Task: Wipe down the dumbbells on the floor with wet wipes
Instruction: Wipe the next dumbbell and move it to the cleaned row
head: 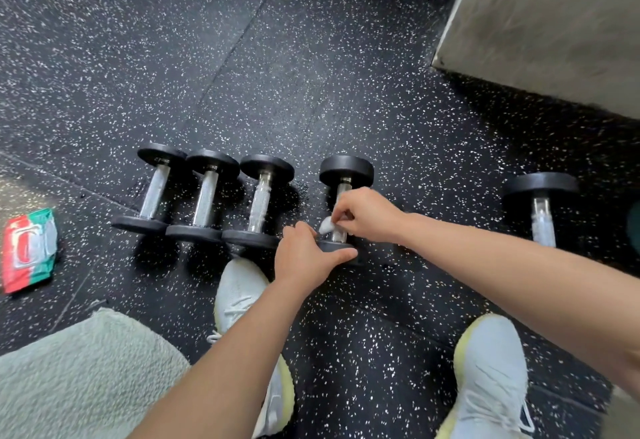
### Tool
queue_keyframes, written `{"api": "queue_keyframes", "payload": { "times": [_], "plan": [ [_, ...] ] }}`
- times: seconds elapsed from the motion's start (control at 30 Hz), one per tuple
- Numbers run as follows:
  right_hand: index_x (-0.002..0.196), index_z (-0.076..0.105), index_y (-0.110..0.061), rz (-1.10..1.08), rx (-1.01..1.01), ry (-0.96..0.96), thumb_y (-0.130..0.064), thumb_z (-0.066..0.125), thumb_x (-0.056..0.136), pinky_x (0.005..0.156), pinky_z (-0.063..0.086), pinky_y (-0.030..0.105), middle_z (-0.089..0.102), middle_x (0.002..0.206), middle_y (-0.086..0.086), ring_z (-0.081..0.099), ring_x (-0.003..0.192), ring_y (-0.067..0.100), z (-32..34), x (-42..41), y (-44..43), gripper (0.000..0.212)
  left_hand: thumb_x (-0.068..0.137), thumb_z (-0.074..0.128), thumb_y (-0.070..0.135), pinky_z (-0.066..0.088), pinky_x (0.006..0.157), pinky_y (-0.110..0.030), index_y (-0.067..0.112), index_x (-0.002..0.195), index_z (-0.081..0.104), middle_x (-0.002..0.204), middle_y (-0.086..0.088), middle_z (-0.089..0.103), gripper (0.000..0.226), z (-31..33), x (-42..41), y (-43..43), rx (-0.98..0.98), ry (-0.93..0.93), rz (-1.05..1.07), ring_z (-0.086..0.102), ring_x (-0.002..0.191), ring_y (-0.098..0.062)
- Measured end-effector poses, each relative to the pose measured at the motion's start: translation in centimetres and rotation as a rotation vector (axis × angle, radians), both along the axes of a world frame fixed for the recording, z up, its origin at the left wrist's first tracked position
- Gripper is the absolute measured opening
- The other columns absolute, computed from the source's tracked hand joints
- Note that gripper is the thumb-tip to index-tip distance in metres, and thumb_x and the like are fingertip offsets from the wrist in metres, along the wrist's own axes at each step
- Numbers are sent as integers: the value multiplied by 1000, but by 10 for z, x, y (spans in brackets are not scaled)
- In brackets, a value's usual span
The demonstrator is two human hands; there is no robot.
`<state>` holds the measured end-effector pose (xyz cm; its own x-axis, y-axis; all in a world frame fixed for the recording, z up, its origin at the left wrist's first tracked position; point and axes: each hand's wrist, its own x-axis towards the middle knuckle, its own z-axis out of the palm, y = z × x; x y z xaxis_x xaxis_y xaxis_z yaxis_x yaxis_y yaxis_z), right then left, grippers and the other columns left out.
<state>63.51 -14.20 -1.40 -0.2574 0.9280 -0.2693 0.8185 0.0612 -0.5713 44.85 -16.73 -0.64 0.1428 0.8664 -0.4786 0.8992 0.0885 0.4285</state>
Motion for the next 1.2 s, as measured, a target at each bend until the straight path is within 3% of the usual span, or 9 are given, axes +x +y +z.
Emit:
{"api": "queue_keyframes", "payload": {
  "times": [0.17, 0.4, 0.67, 0.8, 0.9, 1.07, 1.13, 1.2],
  "plan": [
    [89, 81, -27, -216, 103, 5, -22, 70, 87, 74, 53, 34, 62, 86, -16, 64, 82, 17, -4, -6, 11, 12, 61, 83, 80, 52, 87, -39, 14, 126, 51, 125, -3, 57, 98, 2, -2, 2, -45, 26, 57, 62, 112, -26],
    [95, 79, -26, 40, 65, -63, -23, 70, 89, 75, 54, 37, 68, 97, -8, 65, 88, 20, -2, 1, -12, 11, 57, 80, 86, 55, 82, -39, 15, 119, 56, 116, -2, 67, 98, 5, 8, -2, -76, 77, 23, 66, 106, -26],
    [98, 77, -21, -253, 187, -111, -23, 64, 93, 72, 53, 40, 66, 103, 3, 66, 87, 33, -5, -8, 1, 15, 58, 77, 88, 57, 86, -41, 16, 119, 57, 115, 0, 68, 96, 6, 6, -2, -58, 103, 2, 67, 106, -26],
    [102, 76, -20, -39, 139, -106, -21, 59, 94, 69, 45, 34, 65, 102, 3, 66, 87, 32, -7, -16, -22, 19, 58, 74, 91, 54, 74, -37, 18, 103, 57, 100, 2, 68, 86, 7, 6, 3, -54, 155, -85, 66, 92, -23],
    [101, 77, -20, -12, 143, -113, -21, 59, 94, 70, 50, 37, 65, 101, 2, 65, 86, 31, -6, -11, -20, 19, 66, 76, 84, 56, 83, -40, 18, 107, 61, 102, 2, 67, 79, 9, 3, 10, -86, 132, -138, 65, 94, -23],
    [99, 73, -15, -229, 234, -122, -22, 60, 96, 69, 52, 42, 62, 100, 7, 64, 83, 34, -6, -6, -3, 16, 67, 80, 79, 56, 88, -43, 15, 107, 61, 102, 1, 66, 78, 13, 2, 17, -119, 112, -147, 64, 95, -24],
    [101, 73, -14, -248, 220, -134, -20, 59, 96, 69, 51, 43, 61, 102, 8, 63, 84, 36, -6, -9, -6, 16, 60, 82, 83, 56, 83, -41, 14, 107, 60, 102, 4, 64, 86, 12, 3, 15, -125, 99, -96, 64, 95, -23],
    [100, 73, -14, -175, 196, -132, -18, 60, 95, 69, 52, 43, 62, 102, 8, 64, 85, 36, -6, -9, -16, 15, 55, 81, 86, 50, 67, -37, 13, 97, 57, 97, 3, 64, 88, 12, 7, 13, -149, 113, -72, 63, 89, -22]
  ]
}}
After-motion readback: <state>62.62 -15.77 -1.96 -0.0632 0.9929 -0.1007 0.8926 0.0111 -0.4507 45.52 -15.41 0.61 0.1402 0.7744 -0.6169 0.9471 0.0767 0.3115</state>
